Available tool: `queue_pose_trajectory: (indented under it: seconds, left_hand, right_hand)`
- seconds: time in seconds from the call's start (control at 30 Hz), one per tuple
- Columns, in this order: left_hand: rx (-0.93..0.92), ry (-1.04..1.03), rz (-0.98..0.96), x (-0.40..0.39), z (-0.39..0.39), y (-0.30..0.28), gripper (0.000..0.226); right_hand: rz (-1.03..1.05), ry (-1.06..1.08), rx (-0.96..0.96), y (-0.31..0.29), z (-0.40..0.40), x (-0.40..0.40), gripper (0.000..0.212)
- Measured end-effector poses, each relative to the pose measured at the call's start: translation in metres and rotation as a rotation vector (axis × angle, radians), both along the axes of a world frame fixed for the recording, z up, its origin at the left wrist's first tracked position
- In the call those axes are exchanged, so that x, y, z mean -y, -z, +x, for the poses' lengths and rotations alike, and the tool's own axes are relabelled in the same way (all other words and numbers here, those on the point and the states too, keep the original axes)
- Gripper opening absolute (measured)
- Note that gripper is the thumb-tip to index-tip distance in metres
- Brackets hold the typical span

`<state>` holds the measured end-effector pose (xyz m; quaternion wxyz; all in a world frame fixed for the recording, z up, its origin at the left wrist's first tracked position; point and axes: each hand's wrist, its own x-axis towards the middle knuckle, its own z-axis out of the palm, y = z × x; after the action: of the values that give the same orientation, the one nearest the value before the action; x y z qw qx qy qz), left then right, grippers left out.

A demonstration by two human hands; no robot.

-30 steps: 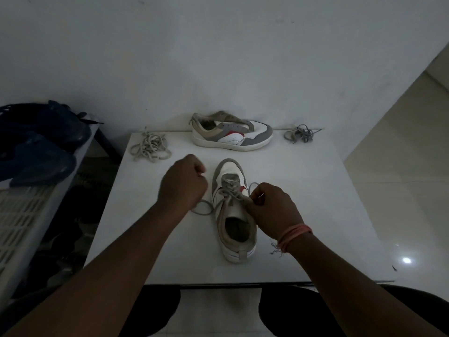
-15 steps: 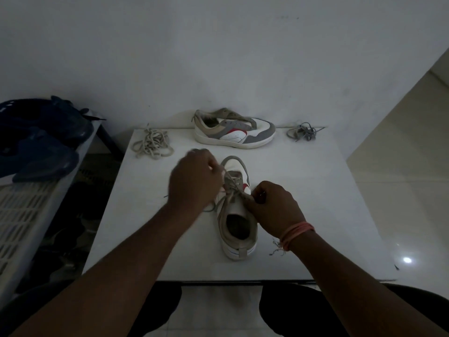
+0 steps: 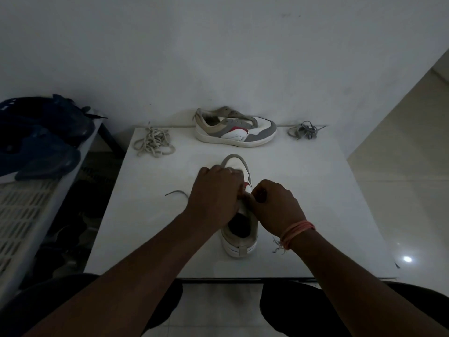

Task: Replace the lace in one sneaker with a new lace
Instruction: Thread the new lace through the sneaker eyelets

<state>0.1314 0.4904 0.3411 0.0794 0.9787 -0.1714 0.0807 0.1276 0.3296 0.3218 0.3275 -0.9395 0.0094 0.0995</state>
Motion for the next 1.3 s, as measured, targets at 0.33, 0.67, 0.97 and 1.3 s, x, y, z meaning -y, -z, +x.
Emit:
queue_pose_trajectory:
  seconds: [0.33, 0.67, 0.97, 1.3]
  left_hand:
    - [-0.559, -0.508, -1.464, -0.034, 0.034, -0.044, 0.021]
    - [-0.137, -0.708, -1.304, -0.061, 0.047, -0.041, 0.006]
    - [-0.043, -0.214, -0.027, -0.032, 0.026, -0.022, 0.032]
    - [-0.19, -0.452, -0.456, -0.032, 0.027, -0.026, 0.022]
  right_hand:
    - [0.008, -0.013, -0.01, 0.002, 0.002, 0.001, 0.017]
    - [0.005, -0.012, -0.023, 0.001, 0.001, 0.0, 0.015]
    - [-0.012, -0.025, 0.013, -0.002, -0.001, -0.004, 0.018]
    - [0.012, -0.036, 0.011, 0.002, -0.001, -0.003, 0.022]
